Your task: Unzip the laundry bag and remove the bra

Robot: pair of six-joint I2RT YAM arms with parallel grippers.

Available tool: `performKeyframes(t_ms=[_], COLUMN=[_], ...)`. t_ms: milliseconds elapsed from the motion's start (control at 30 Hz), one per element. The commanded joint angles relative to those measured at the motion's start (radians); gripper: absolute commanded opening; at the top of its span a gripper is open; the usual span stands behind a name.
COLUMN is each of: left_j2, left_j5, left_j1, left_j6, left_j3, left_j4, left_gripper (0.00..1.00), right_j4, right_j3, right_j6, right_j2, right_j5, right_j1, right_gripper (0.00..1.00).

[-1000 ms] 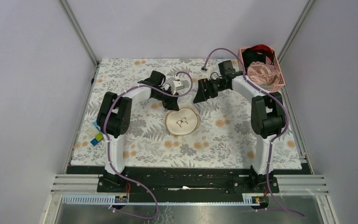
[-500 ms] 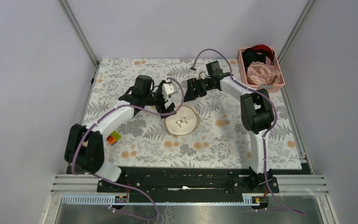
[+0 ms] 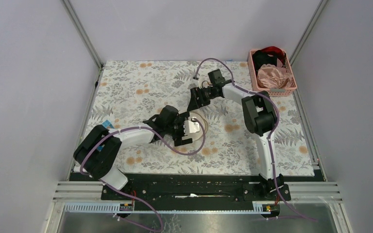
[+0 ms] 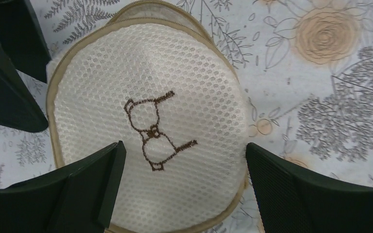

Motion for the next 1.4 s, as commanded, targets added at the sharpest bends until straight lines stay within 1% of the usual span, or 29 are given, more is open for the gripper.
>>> performKeyframes(t_ms=[0, 33, 167, 233, 300, 400, 567, 667, 700, 733, 767, 800, 833, 867, 900, 967, 1033, 1167, 1200, 1367], left_j2=[0.043, 0.055, 0.069, 0.072, 0.080, 0.086, 0.154, 0.194, 0.204, 0.212, 0.216, 0.213, 0.207, 0.194, 0.178, 0.144, 0.104, 0.041, 0.027, 0.013], left_j5=[-0.103, -0.121, -0.140, -0.135, -0.125, -0.059, 0.056, 0.102, 0.120, 0.136, 0.152, 0.167, 0.175, 0.171, 0.168, 0.184, 0.210, 0.235, 0.235, 0.230], left_j1=[-0.017, -0.017, -0.007, -0.003, 0.005, 0.037, 0.078, 0.099, 0.104, 0.106, 0.105, 0.105, 0.104, 0.104, 0.108, 0.119, 0.144, 0.198, 0.213, 0.311], left_j6=[0.072, 0.071, 0.050, 0.036, 0.008, -0.052, -0.082, -0.089, -0.085, -0.052, -0.007, 0.039, 0.070, 0.074, 0.056, 0.012, -0.091, -0.288, -0.341, -0.473], left_j3=[-0.021, -0.015, 0.022, 0.039, 0.054, 0.096, 0.165, 0.220, 0.239, 0.263, 0.285, 0.298, 0.302, 0.297, 0.291, 0.290, 0.301, 0.352, 0.370, 0.488], left_j4=[0.192, 0.203, 0.214, 0.223, 0.238, 0.224, 0.103, 0.015, -0.020, -0.090, -0.156, -0.215, -0.249, -0.257, -0.252, -0.246, -0.213, -0.197, -0.206, -0.326], left_gripper=[0.98, 0.97, 0.77, 0.71, 0.70, 0.69, 0.62, 0.55, 0.54, 0.55, 0.60, 0.68, 0.76, 0.81, 0.86, 0.91, 0.97, 0.99, 0.99, 0.99], right_j4=[0.008, 0.005, 0.003, -0.011, -0.024, -0.028, -0.029, -0.044, -0.049, -0.051, -0.051, -0.050, -0.051, -0.051, -0.051, -0.052, -0.062, -0.076, -0.080, -0.096], right_j3=[-0.044, -0.062, -0.108, -0.117, -0.125, -0.144, -0.136, -0.111, -0.106, -0.103, -0.103, -0.104, -0.105, -0.110, -0.113, -0.116, -0.109, -0.078, -0.066, -0.031], right_j6=[-0.004, -0.010, -0.026, -0.040, -0.052, -0.062, -0.067, -0.085, -0.096, -0.104, -0.109, -0.113, -0.116, -0.119, -0.121, -0.123, -0.130, -0.114, -0.108, -0.070], right_j2=[-0.014, -0.025, -0.059, -0.068, -0.076, -0.088, -0.093, -0.080, -0.075, -0.074, -0.075, -0.081, -0.084, -0.089, -0.094, -0.103, -0.125, -0.177, -0.190, -0.276], right_j5=[-0.029, -0.030, -0.031, -0.036, -0.040, -0.040, -0.007, 0.082, 0.104, 0.121, 0.135, 0.140, 0.142, 0.144, 0.147, 0.155, 0.153, 0.137, 0.135, 0.123], right_j1=[0.019, 0.020, 0.018, 0.019, 0.019, 0.019, 0.018, 0.016, 0.016, 0.017, 0.018, 0.020, 0.022, 0.025, 0.027, 0.028, 0.027, 0.020, 0.017, -0.036], right_gripper=[0.86, 0.85, 0.84, 0.82, 0.82, 0.80, 0.78, 0.70, 0.70, 0.71, 0.76, 0.80, 0.81, 0.81, 0.83, 0.88, 0.91, 0.99, 1.00, 1.00])
